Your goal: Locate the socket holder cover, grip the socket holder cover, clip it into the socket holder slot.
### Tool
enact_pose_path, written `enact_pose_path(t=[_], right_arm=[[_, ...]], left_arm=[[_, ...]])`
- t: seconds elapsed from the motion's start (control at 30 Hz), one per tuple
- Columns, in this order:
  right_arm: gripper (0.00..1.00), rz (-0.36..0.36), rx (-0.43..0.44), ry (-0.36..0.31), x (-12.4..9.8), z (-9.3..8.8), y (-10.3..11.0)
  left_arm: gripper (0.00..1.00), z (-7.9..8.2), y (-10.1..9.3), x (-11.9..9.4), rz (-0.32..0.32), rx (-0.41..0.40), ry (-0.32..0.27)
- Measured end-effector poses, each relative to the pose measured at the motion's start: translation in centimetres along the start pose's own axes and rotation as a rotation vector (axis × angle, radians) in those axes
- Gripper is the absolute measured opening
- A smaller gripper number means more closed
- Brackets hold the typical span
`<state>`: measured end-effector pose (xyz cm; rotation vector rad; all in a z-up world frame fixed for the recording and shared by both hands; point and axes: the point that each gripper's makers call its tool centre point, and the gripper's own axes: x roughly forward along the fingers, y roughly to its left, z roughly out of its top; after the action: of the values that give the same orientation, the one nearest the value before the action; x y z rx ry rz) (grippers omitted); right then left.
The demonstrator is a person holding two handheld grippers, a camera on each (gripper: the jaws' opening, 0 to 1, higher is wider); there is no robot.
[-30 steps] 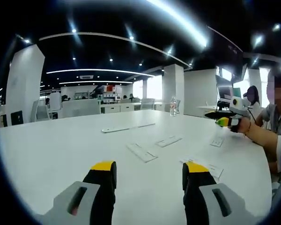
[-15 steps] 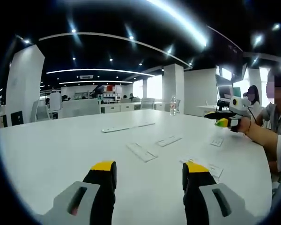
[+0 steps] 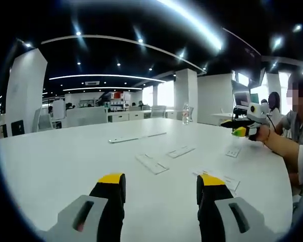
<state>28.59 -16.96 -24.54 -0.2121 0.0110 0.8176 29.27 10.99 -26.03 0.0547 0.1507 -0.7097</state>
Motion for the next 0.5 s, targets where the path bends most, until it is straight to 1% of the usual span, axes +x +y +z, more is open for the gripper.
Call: enact_pose_path(t=[0.23, 0.3, 0.33, 0.4, 0.47, 0.5], right_arm=[[0.47, 0.007, -0.012, 0.018, 0.0, -0.3, 0.1], [0.49, 0.045, -0.061, 0.053, -0.1, -0.5, 0.8], [0.50, 0.068, -0.068, 0.049, -0.2, -0.2, 1.2], [0.47, 0.094, -0.090, 0.029, -0.5, 0.5, 1.6], [0.44, 0.104, -0.102, 0.042, -0.8, 0.6, 1.3], [0.45, 0.115, -0.102, 0.052, -0.9, 0.6, 1.2]], left_arm=[[0.57, 0.2, 0.0, 0.0, -0.003, 0.003, -0.005], [0.57, 0.2, 0.0, 0.0, -0.005, 0.002, -0.009], [0.57, 0.2, 0.0, 0.0, -0.007, 0.002, -0.010], [0.57, 0.2, -0.1, 0.1, -0.011, 0.001, -0.007], [0.57, 0.1, -0.1, 0.1, -0.013, 0.000, -0.003], [0.57, 0.0, 0.0, 0.2, -0.013, 0.000, 0.001]])
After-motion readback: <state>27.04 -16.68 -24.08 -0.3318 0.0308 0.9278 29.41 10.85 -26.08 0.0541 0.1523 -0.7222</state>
